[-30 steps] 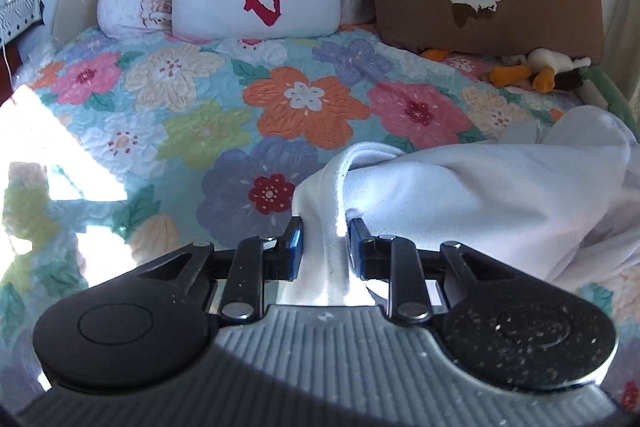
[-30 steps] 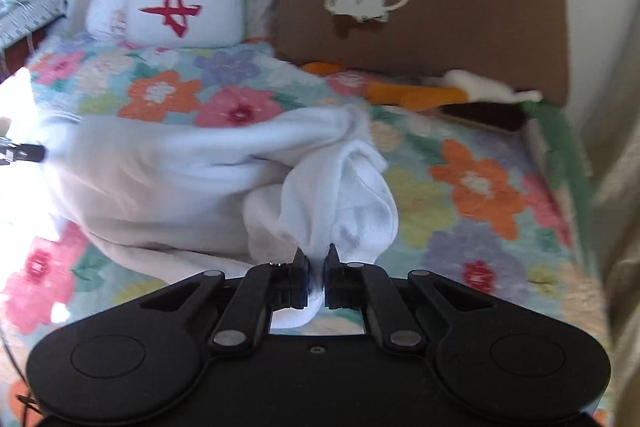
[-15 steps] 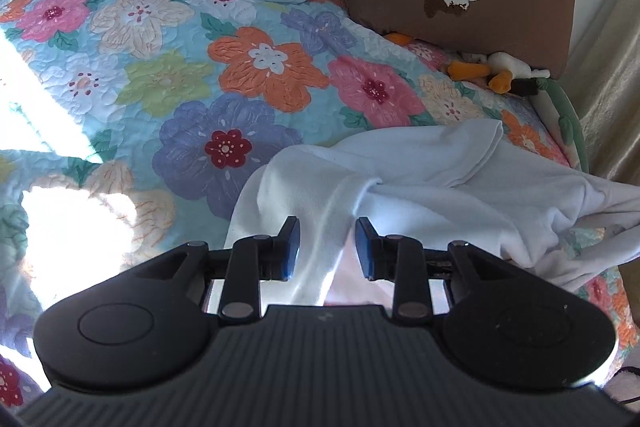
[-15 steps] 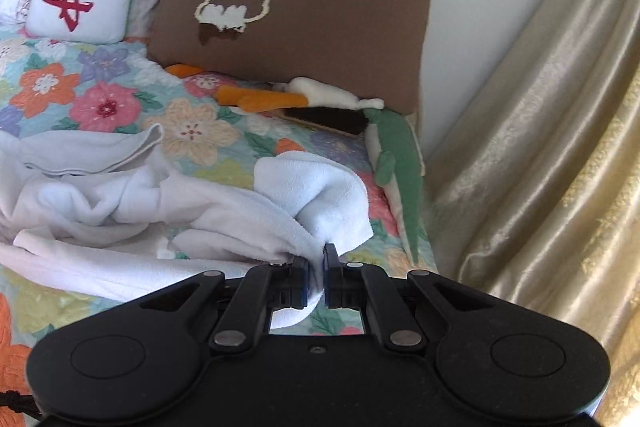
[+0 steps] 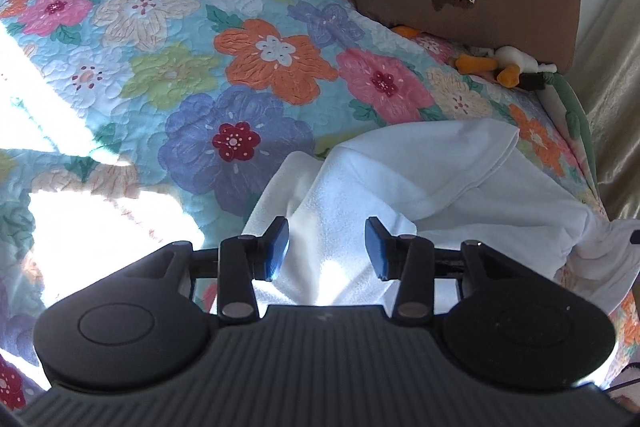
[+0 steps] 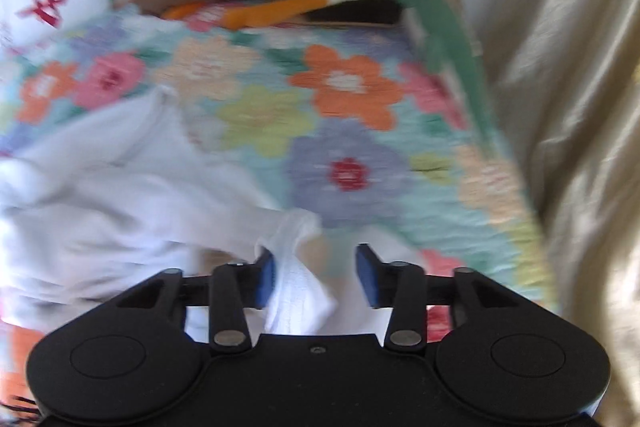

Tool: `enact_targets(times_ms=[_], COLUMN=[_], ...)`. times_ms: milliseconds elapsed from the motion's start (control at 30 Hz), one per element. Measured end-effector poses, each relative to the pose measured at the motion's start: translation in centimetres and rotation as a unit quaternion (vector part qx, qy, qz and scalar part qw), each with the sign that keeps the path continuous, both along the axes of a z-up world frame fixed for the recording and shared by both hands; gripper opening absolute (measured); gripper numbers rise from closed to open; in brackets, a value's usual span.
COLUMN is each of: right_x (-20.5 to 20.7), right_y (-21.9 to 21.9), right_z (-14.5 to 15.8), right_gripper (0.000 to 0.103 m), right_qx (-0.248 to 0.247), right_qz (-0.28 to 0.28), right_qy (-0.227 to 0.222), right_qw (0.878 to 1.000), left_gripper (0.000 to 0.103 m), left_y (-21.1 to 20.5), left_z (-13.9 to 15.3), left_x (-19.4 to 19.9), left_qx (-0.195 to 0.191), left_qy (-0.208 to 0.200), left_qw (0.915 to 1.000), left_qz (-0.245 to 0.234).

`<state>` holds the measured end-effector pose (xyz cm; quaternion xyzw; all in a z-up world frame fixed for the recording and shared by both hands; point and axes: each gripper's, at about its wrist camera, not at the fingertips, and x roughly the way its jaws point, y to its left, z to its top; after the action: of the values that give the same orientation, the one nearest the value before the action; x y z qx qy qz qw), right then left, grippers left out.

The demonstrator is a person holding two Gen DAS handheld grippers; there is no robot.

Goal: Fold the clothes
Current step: 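Open both grippers and release the white cloth onto the quilt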

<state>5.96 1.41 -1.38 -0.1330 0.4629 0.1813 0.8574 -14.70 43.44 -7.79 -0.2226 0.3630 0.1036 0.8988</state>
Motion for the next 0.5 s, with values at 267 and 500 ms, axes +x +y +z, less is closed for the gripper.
enact_targets(times_ms=[267, 500], right_x=[-0.4, 1.5], right_y=[4.5, 9.9], right_z=[0.7, -2.7], right_gripper=[0.060, 0.061], right_qx=[0.117, 0.132], right_qz=[0.061, 0.077], right_qy=[0.026, 0.100], right_qw=[0.991, 0.983], left_gripper=[0.067, 0.093], left_y=[-2.5, -3.9], left_z=[-0.5, -2.0], left_x=[1.7, 4.0], left_qx=[0.032, 0.054], left_qy=[0.012, 0.045], left_qw=[0.9980, 0.9945], left_qz=[-0.053, -0.078])
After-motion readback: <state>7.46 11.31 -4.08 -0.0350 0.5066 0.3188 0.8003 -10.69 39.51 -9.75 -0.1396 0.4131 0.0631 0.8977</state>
